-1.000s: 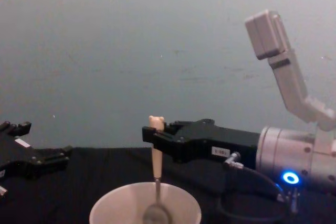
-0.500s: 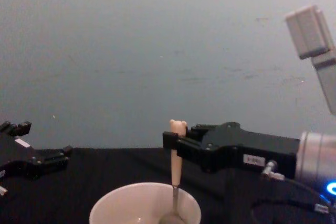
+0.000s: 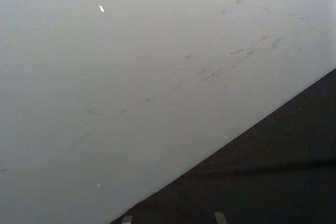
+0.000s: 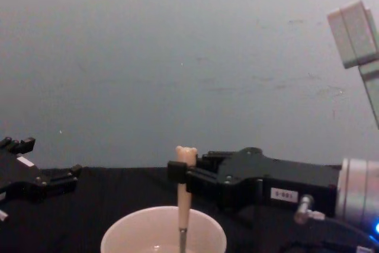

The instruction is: Pick up the stirring spoon with one hand, stir inside the cup, then place it back in its original position.

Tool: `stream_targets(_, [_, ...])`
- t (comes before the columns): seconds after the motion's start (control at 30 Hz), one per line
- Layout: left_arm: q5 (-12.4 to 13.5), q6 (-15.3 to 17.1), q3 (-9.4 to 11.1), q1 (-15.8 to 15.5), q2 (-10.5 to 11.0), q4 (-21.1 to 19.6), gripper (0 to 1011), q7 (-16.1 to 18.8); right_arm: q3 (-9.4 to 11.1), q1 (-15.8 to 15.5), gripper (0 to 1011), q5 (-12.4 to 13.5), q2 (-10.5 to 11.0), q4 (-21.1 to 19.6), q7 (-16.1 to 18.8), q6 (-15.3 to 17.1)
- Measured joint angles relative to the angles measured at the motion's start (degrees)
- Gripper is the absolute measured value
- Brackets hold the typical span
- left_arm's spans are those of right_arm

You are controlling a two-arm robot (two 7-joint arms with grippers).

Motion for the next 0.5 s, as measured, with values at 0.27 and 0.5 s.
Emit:
stream_targets(0.27, [0.0,0.0,0.0,0.0,0.0,0.0,1001,0.0,-2.1,1.4,214,0.3,-1.6,1.0,0.6,0.7])
stream_targets(0.5, [0.0,0.0,0.0,0.0,0.0,0.0,1001,0.0,-3.7,3.1,214,0.0,-3.2,2.5,0.7,1.1])
